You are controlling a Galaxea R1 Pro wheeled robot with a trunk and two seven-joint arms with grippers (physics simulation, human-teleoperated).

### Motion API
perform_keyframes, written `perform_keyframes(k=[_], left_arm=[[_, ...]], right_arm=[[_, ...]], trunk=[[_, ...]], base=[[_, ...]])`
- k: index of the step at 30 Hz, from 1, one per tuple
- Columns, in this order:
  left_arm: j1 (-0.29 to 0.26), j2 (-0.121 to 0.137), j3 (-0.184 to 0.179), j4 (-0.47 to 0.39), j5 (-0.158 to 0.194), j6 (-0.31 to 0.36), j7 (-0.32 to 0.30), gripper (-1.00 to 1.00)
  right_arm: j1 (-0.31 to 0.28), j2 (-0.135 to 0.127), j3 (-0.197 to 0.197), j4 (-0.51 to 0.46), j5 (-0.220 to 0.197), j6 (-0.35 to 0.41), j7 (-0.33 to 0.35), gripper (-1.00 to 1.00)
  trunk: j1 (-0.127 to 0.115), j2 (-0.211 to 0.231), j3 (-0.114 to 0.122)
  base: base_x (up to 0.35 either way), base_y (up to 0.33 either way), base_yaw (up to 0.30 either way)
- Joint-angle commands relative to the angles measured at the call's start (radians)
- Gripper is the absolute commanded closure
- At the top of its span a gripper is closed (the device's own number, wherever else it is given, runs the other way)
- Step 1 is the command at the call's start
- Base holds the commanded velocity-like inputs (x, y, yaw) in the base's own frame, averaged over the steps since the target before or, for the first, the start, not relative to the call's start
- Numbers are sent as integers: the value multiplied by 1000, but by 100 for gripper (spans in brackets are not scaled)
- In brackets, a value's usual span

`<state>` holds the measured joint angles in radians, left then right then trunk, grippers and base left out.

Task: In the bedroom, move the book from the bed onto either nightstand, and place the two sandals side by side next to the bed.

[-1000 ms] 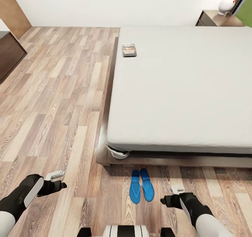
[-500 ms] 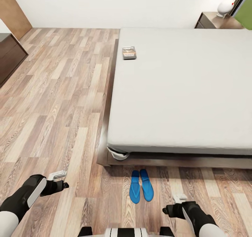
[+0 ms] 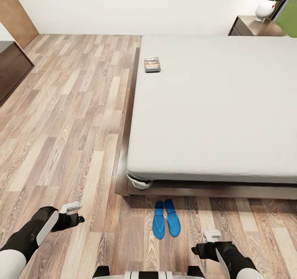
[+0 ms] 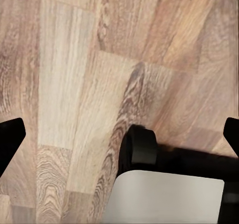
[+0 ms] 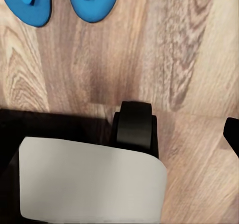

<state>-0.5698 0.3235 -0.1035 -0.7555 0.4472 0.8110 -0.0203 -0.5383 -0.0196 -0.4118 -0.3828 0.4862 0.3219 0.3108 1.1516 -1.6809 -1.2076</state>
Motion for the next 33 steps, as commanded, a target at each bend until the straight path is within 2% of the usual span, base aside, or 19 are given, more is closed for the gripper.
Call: perform_keyframes(k=[1, 4, 8, 15, 27, 33], left_arm=[[0, -4, -4, -1, -3, 3, -2, -100], [0, -13, -5, 0, -3, 2, -2, -100], [0, -19, -11, 3, -4, -5, -2, -100], [1, -25, -20, 22, -4, -33, -1, -100], [-1, -38, -64, 149, -4, -125, -1, -100], [-1, -47, -76, 178, -4, -149, -1, -100]], right_arm=[[0, 1, -8, -2, 11, 1, 9, -100], [1, 1, -8, -3, 11, -4, 8, -100], [1, 1, -8, -3, 12, -6, 8, -100], [1, 1, -8, -5, 12, -8, 8, -100], [1, 1, -7, -5, 13, -10, 8, -100], [1, 1, -7, -4, 14, -10, 8, -100]], trunk=[[-4, 7, 3], [-15, 28, 12], [-15, 28, 12], [-42, 77, 34], [-88, 161, 72], [-111, 203, 90]], base=[[0, 0, 0], [0, 0, 0], [0, 0, 0], [0, 0, 0], [0, 0, 0], [0, 0, 0]])
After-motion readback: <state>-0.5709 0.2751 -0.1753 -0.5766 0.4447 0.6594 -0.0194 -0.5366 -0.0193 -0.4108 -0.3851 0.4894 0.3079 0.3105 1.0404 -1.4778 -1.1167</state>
